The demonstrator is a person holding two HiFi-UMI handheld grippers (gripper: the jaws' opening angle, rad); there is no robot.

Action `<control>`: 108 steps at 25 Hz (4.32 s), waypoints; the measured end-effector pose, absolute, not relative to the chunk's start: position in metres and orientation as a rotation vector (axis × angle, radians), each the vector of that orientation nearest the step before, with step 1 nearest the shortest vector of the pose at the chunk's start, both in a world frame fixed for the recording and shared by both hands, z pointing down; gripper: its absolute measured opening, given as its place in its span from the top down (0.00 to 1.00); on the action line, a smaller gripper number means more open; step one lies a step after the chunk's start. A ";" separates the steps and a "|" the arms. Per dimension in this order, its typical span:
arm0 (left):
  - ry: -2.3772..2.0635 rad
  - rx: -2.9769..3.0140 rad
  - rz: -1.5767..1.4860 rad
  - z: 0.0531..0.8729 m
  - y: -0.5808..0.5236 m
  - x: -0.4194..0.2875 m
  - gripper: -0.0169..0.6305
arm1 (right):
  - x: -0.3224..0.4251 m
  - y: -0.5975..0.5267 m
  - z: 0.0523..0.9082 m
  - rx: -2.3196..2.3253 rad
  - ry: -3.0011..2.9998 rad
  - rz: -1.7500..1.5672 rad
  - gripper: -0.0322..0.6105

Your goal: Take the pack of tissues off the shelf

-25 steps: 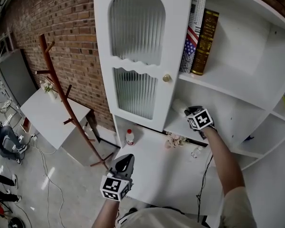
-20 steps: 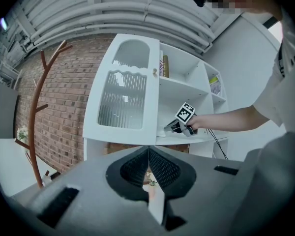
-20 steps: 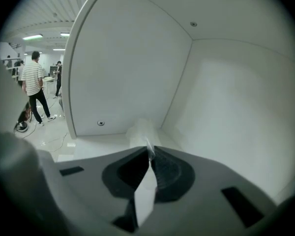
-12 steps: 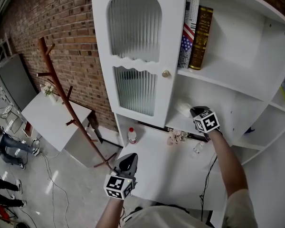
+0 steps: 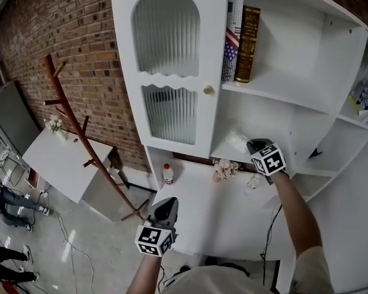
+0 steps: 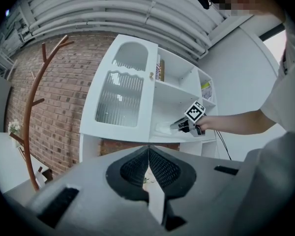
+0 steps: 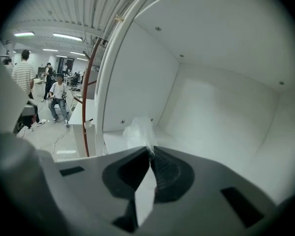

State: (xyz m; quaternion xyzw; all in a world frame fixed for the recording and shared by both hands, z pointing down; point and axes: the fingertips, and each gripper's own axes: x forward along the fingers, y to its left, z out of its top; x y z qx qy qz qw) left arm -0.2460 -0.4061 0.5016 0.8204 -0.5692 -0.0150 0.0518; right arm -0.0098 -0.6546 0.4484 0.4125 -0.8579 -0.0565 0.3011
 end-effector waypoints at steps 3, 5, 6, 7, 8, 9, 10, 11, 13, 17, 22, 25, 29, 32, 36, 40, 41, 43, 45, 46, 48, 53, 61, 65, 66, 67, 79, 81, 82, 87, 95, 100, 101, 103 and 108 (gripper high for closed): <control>-1.698 2.518 -0.048 0.502 -0.400 -0.244 0.93 | -0.002 -0.635 0.446 1.119 -2.275 -0.151 0.90; -1.671 2.535 -0.044 0.503 -0.396 -0.241 0.93 | 0.002 -0.622 0.445 1.138 -2.272 -0.154 0.90; -1.655 2.544 -0.043 0.504 -0.393 -0.240 0.93 | 0.004 -0.614 0.444 1.149 -2.270 -0.154 0.90; -1.639 2.555 -0.042 0.504 -0.391 -0.238 0.93 | 0.007 -0.607 0.443 1.163 -2.267 -0.153 0.90; -1.622 2.566 -0.041 0.505 -0.389 -0.236 0.93 | 0.011 -0.600 0.443 1.180 -2.262 -0.151 0.90; -1.605 2.577 -0.039 0.506 -0.387 -0.234 0.93 | 0.015 -0.593 0.443 1.200 -2.255 -0.147 0.90; -1.589 2.586 -0.037 0.507 -0.385 -0.232 0.93 | 0.020 -0.585 0.443 1.221 -2.246 -0.141 0.90; -1.572 2.595 -0.035 0.507 -0.383 -0.230 0.93 | 0.025 -0.578 0.444 1.242 -2.237 -0.135 0.90; -1.538 2.609 -0.029 0.509 -0.379 -0.226 0.93 | 0.034 -0.564 0.446 1.278 -2.224 -0.119 0.90; -1.473 2.635 -0.015 0.515 -0.375 -0.218 0.93 | 0.053 -0.532 0.453 1.335 -2.211 -0.074 0.90; -1.414 2.659 -0.010 0.516 -0.372 -0.206 0.93 | 0.074 -0.493 0.462 1.383 -2.206 -0.010 0.90; -1.390 2.671 0.000 0.517 -0.367 -0.196 0.93 | 0.088 -0.471 0.466 1.415 -2.207 0.026 0.90; -1.394 2.667 0.009 0.520 -0.362 -0.190 0.93 | 0.103 -0.448 0.468 1.464 -2.226 0.062 0.90; -1.417 2.656 0.015 0.521 -0.358 -0.188 0.93 | 0.117 -0.435 0.473 1.500 -2.236 0.083 0.90; -1.460 2.644 0.011 0.520 -0.353 -0.183 0.93 | 0.138 -0.419 0.486 1.540 -2.252 0.118 0.90; -1.502 2.620 -0.003 0.519 -0.344 -0.173 0.93 | 0.159 -0.401 0.500 1.563 -2.272 0.174 0.90; -1.512 2.615 -0.007 0.519 -0.341 -0.169 0.93 | 0.164 -0.396 0.503 1.565 -2.276 0.183 0.90; -1.528 2.606 -0.013 0.518 -0.334 -0.161 0.93 | 0.175 -0.387 0.509 1.566 -2.281 0.196 0.90; -1.538 2.600 -0.009 0.519 -0.327 -0.151 0.93 | 0.186 -0.377 0.514 1.566 -2.286 0.202 0.90; -1.541 2.598 -0.005 0.520 -0.322 -0.145 0.93 | 0.192 -0.372 0.515 1.567 -2.289 0.203 0.90; -1.548 2.590 -0.001 0.523 -0.314 -0.136 0.93 | 0.202 -0.362 0.518 1.571 -2.296 0.201 0.90; -1.575 2.572 -0.008 0.527 -0.288 -0.119 0.93 | 0.224 -0.334 0.527 1.593 -2.325 0.229 0.90; -1.642 2.534 0.006 0.537 -0.255 -0.112 0.93 | 0.227 -0.305 0.546 1.545 -2.355 0.225 0.90; -1.660 2.536 0.019 0.536 -0.245 -0.116 0.93 | 0.217 -0.297 0.545 1.529 -2.386 0.216 0.90; -1.661 2.535 0.023 0.537 -0.243 -0.119 0.93 | 0.213 -0.294 0.544 1.530 -2.395 0.219 0.90; -1.661 2.535 0.026 0.538 -0.242 -0.121 0.93 | 0.210 -0.291 0.543 1.533 -2.404 0.220 0.90; -1.629 2.599 0.049 0.524 -0.240 -0.163 0.93 | 0.171 -0.276 0.528 1.629 -2.423 0.219 0.90; -1.633 2.593 0.046 0.526 -0.242 -0.173 0.93 | 0.165 -0.276 0.526 1.637 -2.420 0.213 0.90; -1.634 2.590 0.043 0.526 -0.243 -0.177 0.93 | 0.162 -0.275 0.525 1.637 -2.420 0.207 0.90; -1.617 2.595 0.033 0.523 -0.244 -0.187 0.93 | 0.150 -0.270 0.515 1.648 -2.418 0.191 0.90; -1.597 2.609 0.017 0.520 -0.248 -0.195 0.93 | 0.143 -0.268 0.513 1.677 -2.413 0.199 0.90; -1.590 2.606 0.007 0.521 -0.250 -0.199 0.93 | 0.141 -0.268 0.515 1.689 -2.408 0.205 0.90; -1.589 2.607 0.004 0.521 -0.251 -0.199 0.93 | 0.141 -0.268 0.514 1.691 -2.408 0.205 0.90; -1.588 2.608 0.000 0.520 -0.251 -0.198 0.93 | 0.142 -0.269 0.514 1.694 -2.407 0.206 0.90; -1.585 2.610 -0.002 0.519 -0.252 -0.199 0.93 | 0.142 -0.268 0.513 1.698 -2.404 0.208 0.90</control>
